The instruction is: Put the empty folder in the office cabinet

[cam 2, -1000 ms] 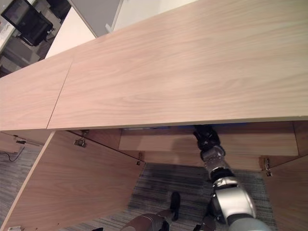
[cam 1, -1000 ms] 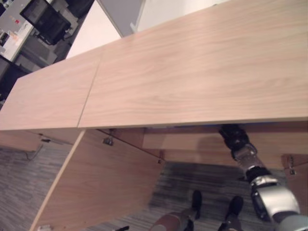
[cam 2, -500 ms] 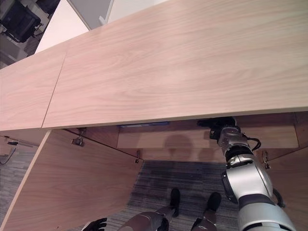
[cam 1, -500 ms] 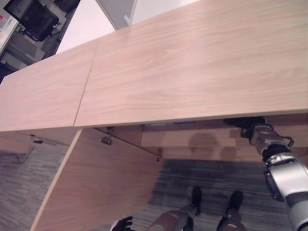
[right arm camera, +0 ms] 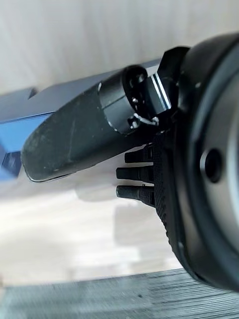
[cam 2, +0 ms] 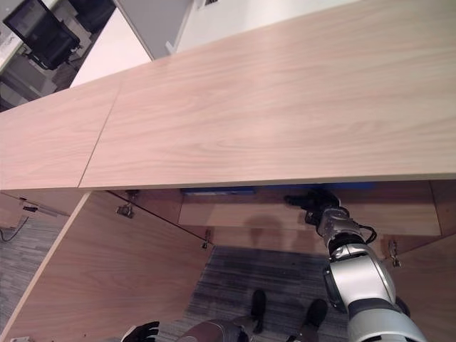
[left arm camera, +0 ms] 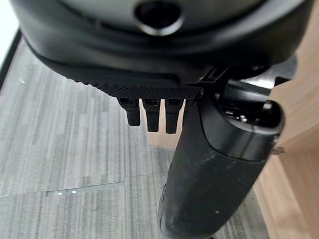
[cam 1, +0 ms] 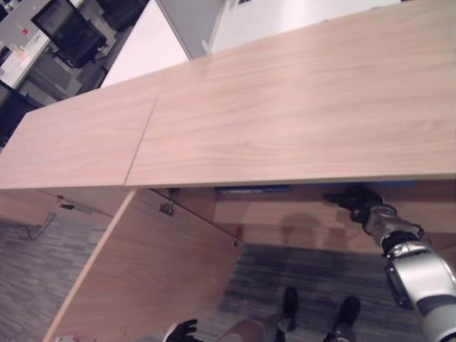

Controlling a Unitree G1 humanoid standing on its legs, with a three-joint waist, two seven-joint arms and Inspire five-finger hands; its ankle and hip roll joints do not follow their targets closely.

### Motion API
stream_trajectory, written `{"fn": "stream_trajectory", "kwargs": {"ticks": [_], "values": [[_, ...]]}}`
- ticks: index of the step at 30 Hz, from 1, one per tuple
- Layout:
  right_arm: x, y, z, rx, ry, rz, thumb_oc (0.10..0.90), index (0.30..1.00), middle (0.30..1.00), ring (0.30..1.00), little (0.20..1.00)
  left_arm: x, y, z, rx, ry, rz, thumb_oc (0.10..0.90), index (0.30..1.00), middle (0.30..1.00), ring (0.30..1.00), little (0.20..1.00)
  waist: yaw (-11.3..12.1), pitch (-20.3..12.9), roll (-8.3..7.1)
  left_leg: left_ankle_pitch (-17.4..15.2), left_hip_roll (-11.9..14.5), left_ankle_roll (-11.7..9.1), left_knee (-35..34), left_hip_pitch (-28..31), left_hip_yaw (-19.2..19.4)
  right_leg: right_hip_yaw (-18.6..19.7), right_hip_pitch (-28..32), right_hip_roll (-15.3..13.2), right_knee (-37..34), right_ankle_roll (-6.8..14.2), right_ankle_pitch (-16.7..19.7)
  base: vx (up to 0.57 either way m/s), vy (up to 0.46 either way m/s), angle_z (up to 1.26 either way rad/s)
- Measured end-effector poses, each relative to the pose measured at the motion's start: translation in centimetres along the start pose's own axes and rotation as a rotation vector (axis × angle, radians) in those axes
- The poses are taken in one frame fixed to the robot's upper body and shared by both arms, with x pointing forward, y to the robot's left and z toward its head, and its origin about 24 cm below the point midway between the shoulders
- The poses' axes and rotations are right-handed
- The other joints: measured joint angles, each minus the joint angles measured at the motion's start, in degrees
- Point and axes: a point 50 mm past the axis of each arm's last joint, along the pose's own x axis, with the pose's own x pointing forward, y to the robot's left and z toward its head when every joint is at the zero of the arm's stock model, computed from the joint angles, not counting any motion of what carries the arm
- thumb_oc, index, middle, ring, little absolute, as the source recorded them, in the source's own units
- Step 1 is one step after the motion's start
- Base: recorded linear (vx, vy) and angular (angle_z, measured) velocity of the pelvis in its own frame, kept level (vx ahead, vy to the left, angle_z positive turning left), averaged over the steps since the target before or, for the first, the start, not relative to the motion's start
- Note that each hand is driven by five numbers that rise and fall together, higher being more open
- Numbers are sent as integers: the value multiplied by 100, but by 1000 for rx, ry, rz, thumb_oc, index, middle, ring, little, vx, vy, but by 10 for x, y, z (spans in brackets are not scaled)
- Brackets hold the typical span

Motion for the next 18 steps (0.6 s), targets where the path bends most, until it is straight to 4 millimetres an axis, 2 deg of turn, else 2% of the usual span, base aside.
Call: {"fn": "stream_trajectory", "kwargs": {"ticks": [3,4,8,10,13,17,18], "values": [[0,1,-11,-57,39,11,800,900,900,900,900,0,0,-1,7,5,2,800,900,900,900,900,0,-96,-130,-13,-10,-5,1,40,-19,-16,45,-12,3,2,-7,12,11,3],[0,0,-16,-102,60,13,800,900,900,900,900,0,2,-2,9,8,8,800,900,900,900,900,2,-146,-231,-18,-17,0,1,74,-14,-5,53,-26,47,25,-34,0,0,0],[0,0,-19,-124,76,9,800,900,900,900,900,0,6,-9,-7,46,29,800,900,900,900,900,-32,-240,-446,-44,-24,17,3,159,62,47,30,-53,133,32,-65,13,15,-10],[0,1,-23,-125,86,11,800,900,900,900,900,-2,7,-17,-10,78,34,800,900,900,900,900,-18,-330,-551,-106,-24,53,-1,218,113,119,56,-60,132,30,-75,5,9,-17],[0,1,-25,-91,71,-11,800,900,900,900,900,-4,11,-30,-77,139,64,800,900,900,900,900,-157,-363,-693,-137,-21,75,1,367,202,179,157,-53,160,42,-82,25,-20,-14],[-1,6,-35,-47,43,-16,800,900,900,900,900,-8,17,-48,-103,218,117,800,900,900,900,900,-266,-516,-935,-211,13,95,-2,506,296,270,254,-18,107,9,-125,10,-13,-18],[-1,9,-37,-53,29,-11,800,900,900,900,900,-9,16,-52,-100,240,122,800,900,900,900,900,-306,-546,-1043,-236,29,131,0,555,394,293,246,-13,113,13,-125,1,-7,-32]]}}
